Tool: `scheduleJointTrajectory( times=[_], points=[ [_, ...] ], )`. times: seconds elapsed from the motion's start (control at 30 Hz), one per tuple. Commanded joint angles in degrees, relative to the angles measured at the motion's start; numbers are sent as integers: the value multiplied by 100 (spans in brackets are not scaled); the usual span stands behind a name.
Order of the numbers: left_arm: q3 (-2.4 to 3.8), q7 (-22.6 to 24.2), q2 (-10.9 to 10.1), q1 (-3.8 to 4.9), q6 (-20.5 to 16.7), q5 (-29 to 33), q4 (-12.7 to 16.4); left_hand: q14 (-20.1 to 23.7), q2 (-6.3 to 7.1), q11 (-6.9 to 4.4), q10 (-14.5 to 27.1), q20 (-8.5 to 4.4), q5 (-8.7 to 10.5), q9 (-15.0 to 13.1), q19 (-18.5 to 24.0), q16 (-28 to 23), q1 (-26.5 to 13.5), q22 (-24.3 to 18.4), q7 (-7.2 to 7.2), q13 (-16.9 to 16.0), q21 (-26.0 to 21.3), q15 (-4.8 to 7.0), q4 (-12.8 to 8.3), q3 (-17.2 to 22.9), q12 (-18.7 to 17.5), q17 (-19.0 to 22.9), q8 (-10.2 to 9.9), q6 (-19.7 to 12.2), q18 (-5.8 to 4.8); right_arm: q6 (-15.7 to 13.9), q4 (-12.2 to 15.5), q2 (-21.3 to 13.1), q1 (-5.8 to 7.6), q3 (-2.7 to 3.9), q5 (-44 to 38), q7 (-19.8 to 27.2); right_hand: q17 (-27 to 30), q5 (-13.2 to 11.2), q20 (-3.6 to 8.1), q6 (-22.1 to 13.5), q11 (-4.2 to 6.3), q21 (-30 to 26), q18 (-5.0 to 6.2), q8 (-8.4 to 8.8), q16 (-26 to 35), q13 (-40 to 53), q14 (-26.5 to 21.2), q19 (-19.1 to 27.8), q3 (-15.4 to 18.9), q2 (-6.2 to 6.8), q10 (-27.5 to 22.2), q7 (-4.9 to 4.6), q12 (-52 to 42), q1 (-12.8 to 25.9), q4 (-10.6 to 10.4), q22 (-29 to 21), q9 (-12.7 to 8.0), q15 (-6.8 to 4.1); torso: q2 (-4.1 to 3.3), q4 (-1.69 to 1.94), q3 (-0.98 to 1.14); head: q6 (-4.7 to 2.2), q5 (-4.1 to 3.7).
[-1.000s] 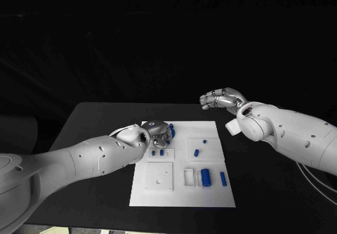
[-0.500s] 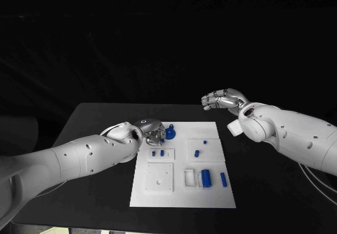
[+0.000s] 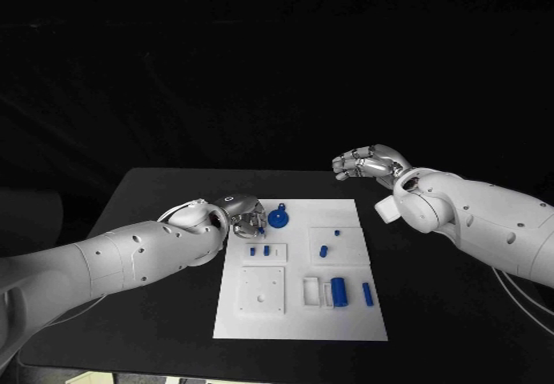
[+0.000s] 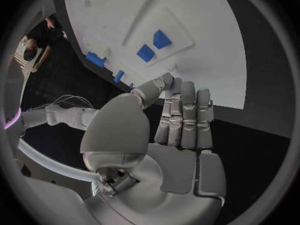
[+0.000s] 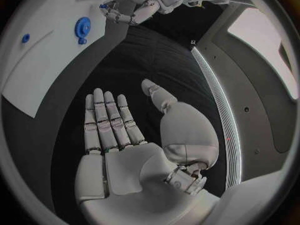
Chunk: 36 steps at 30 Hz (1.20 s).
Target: Assemble the parts on the task board
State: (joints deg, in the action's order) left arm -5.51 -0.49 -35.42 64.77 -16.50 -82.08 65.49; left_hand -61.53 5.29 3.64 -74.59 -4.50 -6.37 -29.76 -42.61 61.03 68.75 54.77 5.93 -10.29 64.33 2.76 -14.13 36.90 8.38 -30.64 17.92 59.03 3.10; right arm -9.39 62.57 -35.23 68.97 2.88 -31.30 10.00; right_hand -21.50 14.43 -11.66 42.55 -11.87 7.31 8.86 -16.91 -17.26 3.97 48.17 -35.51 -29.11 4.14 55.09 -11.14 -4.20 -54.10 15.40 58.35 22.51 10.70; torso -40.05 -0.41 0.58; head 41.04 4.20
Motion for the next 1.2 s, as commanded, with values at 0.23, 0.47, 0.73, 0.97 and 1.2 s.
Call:
scheduleJointTrajectory(
  times=[0.23, 0.47, 0.73, 0.97, 1.2],
  points=[
    [0, -39, 125, 2, 212, 16, -149, -35, -24, -21, -12, -362, -18, -4, -44, 33, -16, 7, -5, 11, 38, -5, 32, 6, -36, -10, 17, 47, 110, 90, 21, 6, -2, 2, -44, 76, 10, 34, -37, -19, -24, -23, 103, -26, 30, -8, -22, 8, 36, -10, -6, -139, 39, 40, 10, 8, -9, 20, -2, -6, 7, 18, 9],
    [-1, -42, 141, -8, 220, -15, -225, -32, -28, -20, -10, -363, -17, -1, -43, 35, -15, 9, -4, 13, 40, -6, 30, 8, -41, -12, 14, 44, 109, 85, 13, -25, -2, 2, -48, 73, 12, 34, -39, -20, -25, -27, 103, -26, 31, -8, -22, 9, 37, -11, -6, -139, 39, 38, 10, 9, -10, 22, -2, -9, 12, 41, -3],
    [-3, -34, 187, -20, 262, -13, -254, -30, -30, -20, -11, -364, -16, 2, -41, 37, -16, 10, -3, 14, 43, -6, 29, 8, -44, -15, 12, 43, 108, 87, 18, -26, -3, 2, -49, 73, 13, 34, -39, -20, -25, -29, 104, -27, 32, -8, -22, 10, 39, -11, -6, -139, 39, 36, 11, 11, -11, 24, -1, -9, 13, 49, 1],
    [-3, -22, 180, -40, 252, 4, -252, -30, -34, -20, -13, -364, -13, 3, -40, 40, -19, 11, -3, 15, 45, -6, 31, 8, -45, -17, 11, 44, 107, 89, 16, -34, -3, 2, -49, 71, 14, 34, -40, -20, -25, -32, 104, -27, 33, -8, -22, 10, 40, -11, -6, -139, 39, 34, 11, 13, -11, 24, -3, -8, 13, 56, -4],
    [-5, -32, 179, -42, 340, 9, -249, -29, -38, -21, -17, -365, -10, 5, -39, 43, -20, 13, -3, 15, 47, -6, 29, 7, -46, -20, 11, 45, 106, 88, 19, -34, -3, 2, -49, 71, 15, 34, -41, -20, -25, -34, 105, -28, 34, -8, -22, 10, 41, -12, -6, -138, 39, 32, 12, 15, -12, 24, -2, -8, 14, 54, -1]
  ],
)
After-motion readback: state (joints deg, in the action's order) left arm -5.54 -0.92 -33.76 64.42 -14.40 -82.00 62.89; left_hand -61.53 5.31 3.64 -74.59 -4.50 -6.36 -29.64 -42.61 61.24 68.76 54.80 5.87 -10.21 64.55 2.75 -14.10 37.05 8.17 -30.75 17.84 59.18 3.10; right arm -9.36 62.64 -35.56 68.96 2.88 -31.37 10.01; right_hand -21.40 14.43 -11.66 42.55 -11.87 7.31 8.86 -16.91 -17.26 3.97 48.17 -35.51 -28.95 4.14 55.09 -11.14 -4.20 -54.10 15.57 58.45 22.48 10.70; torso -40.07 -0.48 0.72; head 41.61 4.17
